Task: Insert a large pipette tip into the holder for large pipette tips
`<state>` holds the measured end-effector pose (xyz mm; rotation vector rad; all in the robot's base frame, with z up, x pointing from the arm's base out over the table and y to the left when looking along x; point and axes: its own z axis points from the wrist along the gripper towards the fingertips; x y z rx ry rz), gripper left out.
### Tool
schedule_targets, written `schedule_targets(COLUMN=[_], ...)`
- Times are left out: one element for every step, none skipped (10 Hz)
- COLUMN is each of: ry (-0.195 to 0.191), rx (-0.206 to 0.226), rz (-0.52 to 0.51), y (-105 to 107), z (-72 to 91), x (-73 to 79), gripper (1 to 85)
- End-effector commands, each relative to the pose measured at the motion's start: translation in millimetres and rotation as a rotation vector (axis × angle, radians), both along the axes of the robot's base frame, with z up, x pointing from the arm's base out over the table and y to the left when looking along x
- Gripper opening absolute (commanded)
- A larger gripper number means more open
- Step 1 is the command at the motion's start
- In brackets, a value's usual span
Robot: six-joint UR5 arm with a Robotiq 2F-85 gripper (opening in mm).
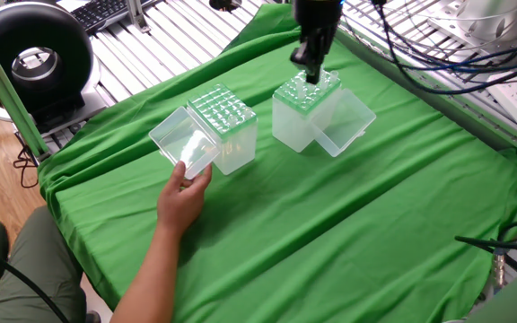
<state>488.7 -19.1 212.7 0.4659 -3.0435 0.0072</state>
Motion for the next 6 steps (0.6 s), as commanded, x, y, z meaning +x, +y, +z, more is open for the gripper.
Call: schedule_targets(ry=[-0.025,-0.019,-0.017,-0.018,-0.008,-0.006], rx=[0.034,0.021,0.04,0.058,0.042,0.052], rz=[-0.069,-0.092,-0.097,-0.056,0.044,0.072], y=[20.1,16.9,22.1,26.1,20.4,22.8], z=[-0.3,-0.3,-0.1,0.0,-0.1,0.0], x=[7.0,5.4,5.0,5.4,2.4,1.9], gripper=[16.0,16.3,16.7,21.0,42.0,42.0])
